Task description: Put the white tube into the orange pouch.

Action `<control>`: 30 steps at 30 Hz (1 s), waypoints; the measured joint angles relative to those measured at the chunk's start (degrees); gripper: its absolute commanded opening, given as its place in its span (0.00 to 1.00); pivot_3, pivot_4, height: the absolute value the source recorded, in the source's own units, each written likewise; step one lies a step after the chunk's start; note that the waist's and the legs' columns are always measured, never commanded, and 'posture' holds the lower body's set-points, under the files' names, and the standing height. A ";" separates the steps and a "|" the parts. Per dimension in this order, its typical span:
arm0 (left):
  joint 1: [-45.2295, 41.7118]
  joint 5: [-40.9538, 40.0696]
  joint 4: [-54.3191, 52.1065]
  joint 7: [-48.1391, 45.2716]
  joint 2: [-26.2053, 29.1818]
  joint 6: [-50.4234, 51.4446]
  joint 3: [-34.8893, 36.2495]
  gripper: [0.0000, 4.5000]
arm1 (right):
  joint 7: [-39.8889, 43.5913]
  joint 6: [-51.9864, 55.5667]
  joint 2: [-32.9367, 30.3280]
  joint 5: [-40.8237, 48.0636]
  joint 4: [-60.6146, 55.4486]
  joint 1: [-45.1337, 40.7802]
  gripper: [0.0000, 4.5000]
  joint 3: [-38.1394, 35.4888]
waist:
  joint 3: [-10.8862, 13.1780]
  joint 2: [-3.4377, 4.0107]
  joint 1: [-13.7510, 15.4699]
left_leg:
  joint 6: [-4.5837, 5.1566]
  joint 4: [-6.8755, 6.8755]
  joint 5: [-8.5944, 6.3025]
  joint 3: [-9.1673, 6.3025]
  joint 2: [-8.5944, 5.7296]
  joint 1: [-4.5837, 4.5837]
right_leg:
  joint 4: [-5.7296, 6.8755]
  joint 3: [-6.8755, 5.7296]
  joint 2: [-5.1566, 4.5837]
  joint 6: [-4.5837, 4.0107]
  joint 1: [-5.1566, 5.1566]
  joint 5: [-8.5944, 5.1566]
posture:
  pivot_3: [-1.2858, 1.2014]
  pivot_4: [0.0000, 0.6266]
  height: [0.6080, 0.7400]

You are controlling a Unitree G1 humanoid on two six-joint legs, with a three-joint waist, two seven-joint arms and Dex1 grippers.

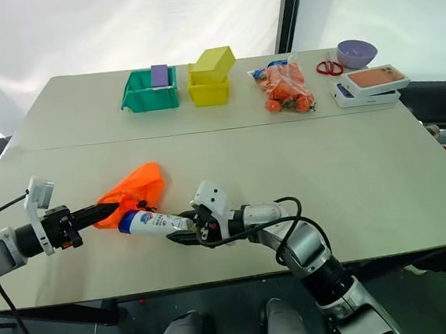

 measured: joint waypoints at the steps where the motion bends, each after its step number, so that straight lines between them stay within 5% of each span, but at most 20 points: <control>1: -0.02 -0.01 -0.07 -0.03 0.00 0.08 0.00 0.00 | -0.05 -0.05 0.41 -0.04 0.56 -0.36 0.40 -0.03 | 0.00 0.00 -0.02 | 0.00 0.00 0.00 0.00 0.00 0.00 | 0.00 0.00 0.00 0.00 0.00 0.00 | 0.52 0.24 1.00; 17: -0.07 -0.40 0.28 3.51 -3.17 0.61 1.46 0.00 | 0.69 -0.54 -0.86 1.37 -0.48 0.57 0.40 -4.81 | 0.00 -0.01 -0.15 | 0.01 -0.01 0.00 0.00 0.01 0.00 | 0.01 0.00 0.02 0.01 0.01 0.01 | 0.52 0.24 1.00; 30: -1.00 -2.03 2.40 7.13 -5.90 1.38 3.71 0.00 | 0.65 -0.30 2.37 0.62 1.33 -0.81 0.40 -1.82 | -0.01 -0.02 0.04 | 0.12 -0.01 0.07 0.00 0.00 0.01 | 0.01 0.00 -0.01 0.01 0.02 0.01 | 0.52 0.24 1.00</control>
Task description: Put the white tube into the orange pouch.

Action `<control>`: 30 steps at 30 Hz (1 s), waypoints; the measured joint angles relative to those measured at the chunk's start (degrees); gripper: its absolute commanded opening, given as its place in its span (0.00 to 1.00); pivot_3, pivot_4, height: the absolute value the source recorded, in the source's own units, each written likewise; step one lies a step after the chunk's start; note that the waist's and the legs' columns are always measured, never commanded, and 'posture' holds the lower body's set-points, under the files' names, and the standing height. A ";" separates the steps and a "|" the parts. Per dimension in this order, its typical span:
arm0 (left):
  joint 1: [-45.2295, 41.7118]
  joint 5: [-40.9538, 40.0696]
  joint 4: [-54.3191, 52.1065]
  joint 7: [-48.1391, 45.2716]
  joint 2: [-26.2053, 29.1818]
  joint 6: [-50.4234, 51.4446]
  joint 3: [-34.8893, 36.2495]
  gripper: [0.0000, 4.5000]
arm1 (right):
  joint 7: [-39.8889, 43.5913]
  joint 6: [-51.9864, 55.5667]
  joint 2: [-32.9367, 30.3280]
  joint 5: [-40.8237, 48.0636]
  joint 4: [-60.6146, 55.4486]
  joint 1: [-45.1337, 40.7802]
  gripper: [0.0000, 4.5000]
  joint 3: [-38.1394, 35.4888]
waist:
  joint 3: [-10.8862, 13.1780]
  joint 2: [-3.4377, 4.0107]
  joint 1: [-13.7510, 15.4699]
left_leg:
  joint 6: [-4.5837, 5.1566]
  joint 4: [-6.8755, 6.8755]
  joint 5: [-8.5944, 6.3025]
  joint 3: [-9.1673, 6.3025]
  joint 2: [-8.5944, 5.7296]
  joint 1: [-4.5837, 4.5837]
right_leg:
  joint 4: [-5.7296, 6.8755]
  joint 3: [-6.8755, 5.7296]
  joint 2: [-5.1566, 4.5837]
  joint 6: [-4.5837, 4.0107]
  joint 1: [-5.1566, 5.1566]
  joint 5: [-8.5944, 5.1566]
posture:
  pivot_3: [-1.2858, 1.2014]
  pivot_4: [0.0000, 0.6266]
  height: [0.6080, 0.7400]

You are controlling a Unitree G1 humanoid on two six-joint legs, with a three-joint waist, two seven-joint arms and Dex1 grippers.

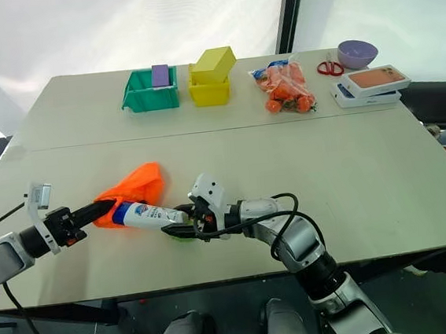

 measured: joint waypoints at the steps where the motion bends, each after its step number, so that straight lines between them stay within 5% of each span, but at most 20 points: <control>1: -0.41 -0.45 -0.26 0.16 -0.03 0.28 0.12 0.00 | -0.04 0.00 0.53 -0.27 0.80 -0.35 0.40 0.20 | 0.00 0.00 -0.04 | 0.00 0.00 0.00 0.00 0.00 0.00 | 0.00 0.00 0.00 0.00 0.00 0.00 | 0.52 0.24 1.00; 15: -0.64 -2.86 -7.68 0.17 0.34 1.39 -1.65 0.00 | -4.18 -1.88 5.84 -2.80 8.51 -3.35 0.40 -0.02 | 0.00 0.00 -0.22 | 0.00 -0.01 0.02 0.01 0.00 0.00 | 0.01 0.01 0.01 -0.01 0.00 0.01 | 0.52 0.24 1.00; 30: 0.88 -1.54 -8.56 -0.84 1.15 -0.37 -2.49 0.00 | -4.65 0.69 5.42 0.95 2.87 3.00 0.40 -4.41 | 0.01 0.01 -0.10 | -0.14 -0.04 -0.06 0.01 0.00 -0.01 | -0.02 0.01 0.01 0.00 -0.01 0.00 | 0.52 0.24 1.00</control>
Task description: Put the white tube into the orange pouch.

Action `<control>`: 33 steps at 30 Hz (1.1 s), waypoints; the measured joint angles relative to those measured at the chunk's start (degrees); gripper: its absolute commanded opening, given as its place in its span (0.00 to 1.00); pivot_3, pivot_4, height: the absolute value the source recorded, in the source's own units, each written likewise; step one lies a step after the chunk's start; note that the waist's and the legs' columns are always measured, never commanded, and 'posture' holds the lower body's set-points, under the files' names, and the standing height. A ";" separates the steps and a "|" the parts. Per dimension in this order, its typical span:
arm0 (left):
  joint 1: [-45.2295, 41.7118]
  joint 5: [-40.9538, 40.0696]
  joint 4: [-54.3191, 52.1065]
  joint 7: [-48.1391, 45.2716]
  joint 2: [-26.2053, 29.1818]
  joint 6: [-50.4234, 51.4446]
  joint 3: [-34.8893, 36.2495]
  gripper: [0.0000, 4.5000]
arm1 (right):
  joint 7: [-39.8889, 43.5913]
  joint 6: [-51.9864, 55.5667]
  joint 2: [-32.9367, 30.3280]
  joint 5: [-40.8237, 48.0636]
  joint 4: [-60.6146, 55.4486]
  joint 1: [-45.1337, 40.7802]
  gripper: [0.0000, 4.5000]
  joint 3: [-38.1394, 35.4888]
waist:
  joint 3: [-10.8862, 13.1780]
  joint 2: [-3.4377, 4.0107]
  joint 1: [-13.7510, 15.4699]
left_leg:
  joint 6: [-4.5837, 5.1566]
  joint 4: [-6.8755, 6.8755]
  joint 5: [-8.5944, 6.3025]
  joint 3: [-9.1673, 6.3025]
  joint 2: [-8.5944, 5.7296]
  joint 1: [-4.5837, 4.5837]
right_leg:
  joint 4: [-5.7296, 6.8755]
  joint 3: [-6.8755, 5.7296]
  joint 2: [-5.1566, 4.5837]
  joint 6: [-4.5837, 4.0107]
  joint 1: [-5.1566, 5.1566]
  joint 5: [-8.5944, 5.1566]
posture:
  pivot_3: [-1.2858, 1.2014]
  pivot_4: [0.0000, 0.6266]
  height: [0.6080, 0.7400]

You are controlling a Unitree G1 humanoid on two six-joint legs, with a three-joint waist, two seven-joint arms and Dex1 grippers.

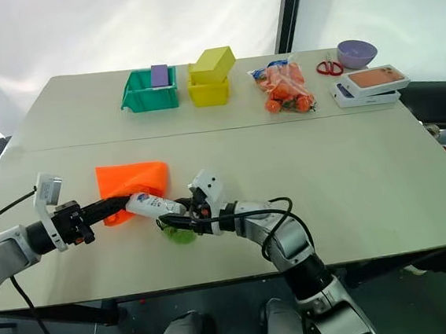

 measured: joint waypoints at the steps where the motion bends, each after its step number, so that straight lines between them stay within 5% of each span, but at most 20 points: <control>1: 0.02 -0.01 0.00 0.00 0.00 0.01 0.00 0.00 | -0.17 0.28 0.00 0.19 -0.29 0.15 0.40 -0.21 | 0.00 0.00 -0.01 | 0.00 0.00 0.00 0.00 0.00 0.00 | 0.00 0.00 0.00 0.00 0.00 0.00 | 0.52 0.24 1.00; 20: -0.42 -1.36 -5.82 2.21 -2.15 2.91 -4.82 0.00 | -6.29 0.36 5.18 -3.10 2.19 -5.17 0.40 0.37 | 0.01 0.01 -0.05 | 0.01 -0.02 0.01 0.01 -0.01 -0.01 | 0.00 0.00 0.02 0.00 -0.01 0.00 | 0.52 0.24 1.00; 33: 1.70 -1.33 -7.05 1.74 -0.84 3.64 -6.73 0.00 | 1.90 -5.40 1.95 -12.01 11.57 -15.80 0.40 7.64 | 0.01 0.01 -0.21 | 0.17 -0.02 0.10 0.03 0.00 -0.01 | 0.02 0.00 0.06 0.01 -0.02 0.00 | 0.52 0.24 1.00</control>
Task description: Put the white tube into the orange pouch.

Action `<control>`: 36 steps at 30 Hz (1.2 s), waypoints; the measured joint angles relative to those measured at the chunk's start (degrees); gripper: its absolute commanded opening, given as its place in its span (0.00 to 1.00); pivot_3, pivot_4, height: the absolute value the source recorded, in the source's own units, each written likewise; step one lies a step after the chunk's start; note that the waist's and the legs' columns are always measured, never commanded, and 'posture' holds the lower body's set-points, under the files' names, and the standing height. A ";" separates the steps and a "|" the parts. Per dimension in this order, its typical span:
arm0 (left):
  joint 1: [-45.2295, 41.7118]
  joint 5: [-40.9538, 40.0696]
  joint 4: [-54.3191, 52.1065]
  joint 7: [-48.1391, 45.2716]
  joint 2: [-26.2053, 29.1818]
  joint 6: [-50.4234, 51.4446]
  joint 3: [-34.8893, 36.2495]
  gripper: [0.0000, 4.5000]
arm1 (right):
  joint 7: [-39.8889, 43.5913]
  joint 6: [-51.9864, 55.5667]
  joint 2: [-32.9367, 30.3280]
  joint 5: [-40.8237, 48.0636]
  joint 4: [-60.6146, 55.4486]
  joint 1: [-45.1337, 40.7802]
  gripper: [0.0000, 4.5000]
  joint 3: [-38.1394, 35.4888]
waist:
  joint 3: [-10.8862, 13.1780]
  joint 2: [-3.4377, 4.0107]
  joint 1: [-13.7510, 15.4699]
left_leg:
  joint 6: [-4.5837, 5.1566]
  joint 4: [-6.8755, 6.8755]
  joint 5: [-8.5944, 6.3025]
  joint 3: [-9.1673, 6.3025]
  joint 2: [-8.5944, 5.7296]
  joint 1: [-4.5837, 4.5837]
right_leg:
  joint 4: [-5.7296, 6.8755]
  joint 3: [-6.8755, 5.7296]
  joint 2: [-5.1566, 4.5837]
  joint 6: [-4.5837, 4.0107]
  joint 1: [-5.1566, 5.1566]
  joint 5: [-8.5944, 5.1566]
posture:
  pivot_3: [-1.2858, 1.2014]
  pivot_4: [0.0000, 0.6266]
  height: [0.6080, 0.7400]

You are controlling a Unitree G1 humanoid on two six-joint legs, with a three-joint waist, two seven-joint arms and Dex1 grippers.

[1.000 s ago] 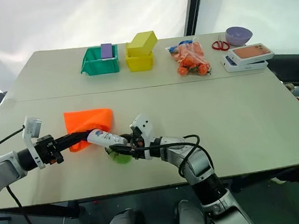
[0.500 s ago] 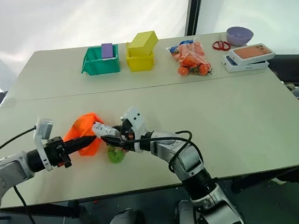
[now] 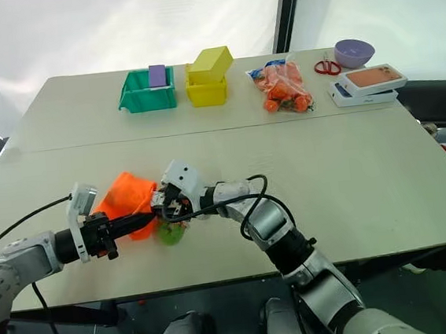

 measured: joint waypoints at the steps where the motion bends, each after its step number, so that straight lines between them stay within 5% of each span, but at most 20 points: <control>1: 0.12 0.00 -0.12 -0.32 0.08 -0.02 -0.07 0.00 | 0.09 -0.30 0.26 -0.23 1.02 -0.54 0.40 0.10 | 0.00 0.00 0.00 | 0.00 0.00 0.00 0.00 0.00 0.00 | 0.00 0.00 0.00 0.00 0.00 0.00 | 0.52 0.24 1.00; 12: 1.77 0.48 -0.91 -1.81 0.40 -1.13 -0.36 0.00 | -3.23 0.67 6.98 -2.24 7.21 -3.05 0.40 -1.26 | 0.00 0.00 0.01 | -0.15 0.00 -0.06 0.00 -0.01 0.00 | 0.00 0.01 -0.06 -0.01 0.01 0.01 | 0.52 0.24 1.00; 18: 2.85 1.02 -0.71 -2.73 0.38 -1.99 -0.33 0.00 | -3.04 1.68 6.17 -2.15 4.97 -2.22 0.97 -2.52 | 0.00 0.00 -0.02 | -0.18 -0.02 -0.08 -0.01 0.00 -0.01 | 0.00 0.00 -0.05 -0.01 -0.01 0.01 | 0.52 0.24 1.00; 24: 3.22 0.74 3.57 -1.81 -0.34 -2.68 3.82 0.00 | 2.98 3.19 0.90 2.87 -6.54 3.57 0.97 -3.33 | 0.00 0.00 0.04 | -0.17 -0.03 -0.08 -0.02 0.00 0.00 | -0.02 -0.01 -0.04 0.00 0.00 0.00 | 0.52 0.24 1.00; 27: 3.80 0.62 5.92 -1.65 -0.52 -2.92 6.44 0.00 | 4.75 4.58 -1.69 5.35 -8.95 5.86 0.78 -4.81 | 0.00 0.00 0.02 | -0.18 -0.03 -0.09 -0.01 0.00 0.00 | -0.02 0.00 -0.05 0.00 -0.01 0.00 | 0.52 0.24 1.00; 34: 3.89 -0.82 6.77 -0.98 -1.68 -2.47 7.95 0.00 | 2.25 4.88 -1.96 4.82 -8.77 7.28 0.02 -4.65 | 0.00 0.00 -0.02 | -0.19 -0.05 -0.09 -0.01 0.01 0.01 | -0.02 0.00 -0.04 -0.01 -0.05 0.00 | 0.52 0.24 1.00; 36: 3.95 -1.29 7.01 -0.76 -1.86 -2.36 8.52 0.00 | 0.95 4.49 -0.89 3.86 -8.05 7.17 0.02 -3.69 | 0.00 0.00 -0.03 | -0.19 -0.06 -0.09 -0.02 0.01 0.01 | -0.01 0.00 -0.05 -0.01 -0.05 0.00 | 0.52 0.24 1.00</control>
